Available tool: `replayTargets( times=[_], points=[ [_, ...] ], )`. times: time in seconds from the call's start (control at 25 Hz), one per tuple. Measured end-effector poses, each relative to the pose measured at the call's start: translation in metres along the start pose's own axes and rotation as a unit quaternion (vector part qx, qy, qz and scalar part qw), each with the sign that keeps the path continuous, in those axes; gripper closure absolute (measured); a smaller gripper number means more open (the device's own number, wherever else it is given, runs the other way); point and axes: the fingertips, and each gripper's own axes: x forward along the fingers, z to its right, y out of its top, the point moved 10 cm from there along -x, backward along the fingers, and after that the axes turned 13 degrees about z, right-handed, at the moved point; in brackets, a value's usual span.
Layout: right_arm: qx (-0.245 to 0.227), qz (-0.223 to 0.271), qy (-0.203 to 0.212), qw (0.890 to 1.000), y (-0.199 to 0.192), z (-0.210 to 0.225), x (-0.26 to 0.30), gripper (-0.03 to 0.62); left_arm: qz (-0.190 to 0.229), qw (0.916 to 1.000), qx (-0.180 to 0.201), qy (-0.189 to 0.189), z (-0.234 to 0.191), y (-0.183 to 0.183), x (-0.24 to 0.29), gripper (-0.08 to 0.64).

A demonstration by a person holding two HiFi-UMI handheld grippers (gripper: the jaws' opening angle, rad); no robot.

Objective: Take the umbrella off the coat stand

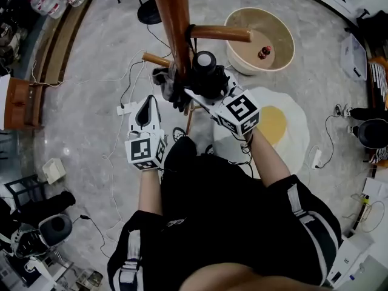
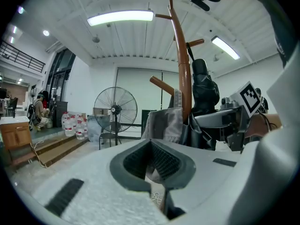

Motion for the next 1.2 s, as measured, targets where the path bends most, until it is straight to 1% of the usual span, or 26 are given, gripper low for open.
replayTargets(
  times=[0.08, 0.2, 0.4, 0.84, 1.2],
  points=[
    [-0.001, -0.001, -0.007, 1.000, 0.001, -0.001, -0.001, 0.281, -0.004, 1.0000, -0.006, 0.000, 0.002, -0.003, -0.004, 0.560],
    [0.002, 0.001, -0.008, 1.000, 0.003, -0.002, -0.003, 0.287, -0.008, 0.9999, -0.014, 0.000, 0.004, -0.007, -0.007, 0.560],
    [0.008, 0.010, -0.015, 1.000, 0.008, -0.006, -0.007, 0.290, -0.002, 1.0000, -0.007, -0.005, 0.007, 0.000, -0.010, 0.560],
    [-0.017, -0.003, -0.038, 0.999, 0.023, -0.008, -0.020, 0.291, 0.008, 0.9999, -0.005, -0.011, 0.015, 0.005, -0.009, 0.560],
    [-0.032, 0.001, -0.033, 0.999, 0.036, -0.007, -0.027, 0.295, 0.011, 0.9998, -0.002, -0.015, 0.024, 0.010, -0.004, 0.560]
  ],
)
